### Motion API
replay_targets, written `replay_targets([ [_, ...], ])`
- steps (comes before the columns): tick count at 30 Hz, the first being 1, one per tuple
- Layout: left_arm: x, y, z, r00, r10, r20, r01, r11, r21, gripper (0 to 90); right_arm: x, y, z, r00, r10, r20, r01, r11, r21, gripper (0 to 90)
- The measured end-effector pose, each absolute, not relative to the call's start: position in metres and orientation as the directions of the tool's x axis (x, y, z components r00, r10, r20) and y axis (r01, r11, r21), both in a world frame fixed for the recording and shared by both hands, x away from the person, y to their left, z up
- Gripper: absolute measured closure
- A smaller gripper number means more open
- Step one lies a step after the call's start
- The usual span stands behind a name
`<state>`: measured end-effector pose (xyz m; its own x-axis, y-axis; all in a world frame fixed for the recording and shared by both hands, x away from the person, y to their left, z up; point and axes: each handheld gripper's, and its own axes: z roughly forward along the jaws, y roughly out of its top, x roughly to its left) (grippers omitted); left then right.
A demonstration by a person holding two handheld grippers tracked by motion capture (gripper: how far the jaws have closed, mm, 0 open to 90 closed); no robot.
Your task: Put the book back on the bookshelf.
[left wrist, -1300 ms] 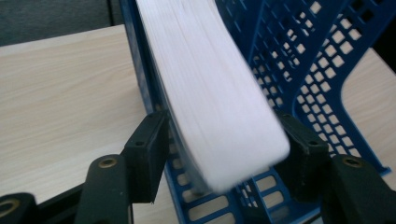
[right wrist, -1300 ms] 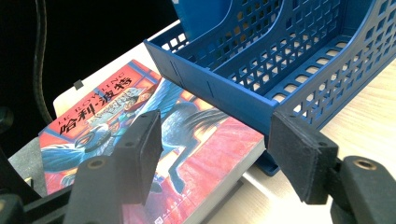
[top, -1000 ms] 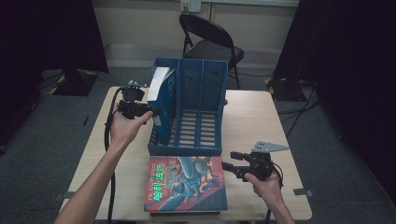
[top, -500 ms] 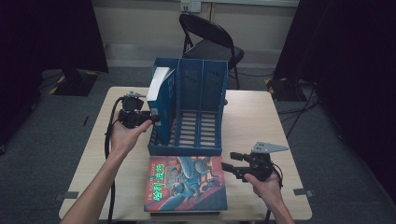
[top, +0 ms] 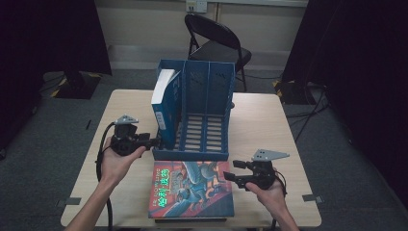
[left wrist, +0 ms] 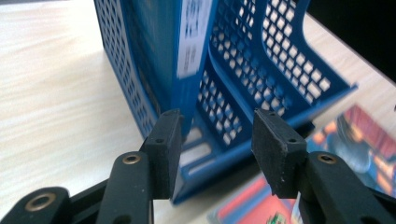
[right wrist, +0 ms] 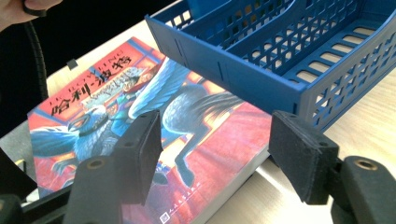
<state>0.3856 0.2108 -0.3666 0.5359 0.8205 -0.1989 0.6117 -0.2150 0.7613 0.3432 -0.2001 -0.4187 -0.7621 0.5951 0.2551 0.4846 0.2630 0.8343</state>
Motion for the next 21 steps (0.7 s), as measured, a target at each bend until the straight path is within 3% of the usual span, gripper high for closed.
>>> replay_targets([
  [7,0.353,0.209,-0.388,0.599,0.784,-0.164,0.581,-0.284,0.762,56.0,0.330,-0.192,-0.426,-0.766,0.612,0.198,0.477,0.334,0.813,34.1],
  [13,0.346,0.206,-0.412,0.628,0.738,-0.245,0.617,-0.281,0.735,54.0,0.317,-0.184,-0.438,-0.778,0.612,0.142,0.462,0.403,0.790,34.6],
  [21,0.340,0.202,-0.431,0.616,0.754,-0.226,0.620,-0.288,0.730,50.1,0.312,-0.185,-0.441,-0.762,0.632,0.140,0.461,0.378,0.803,38.6],
])
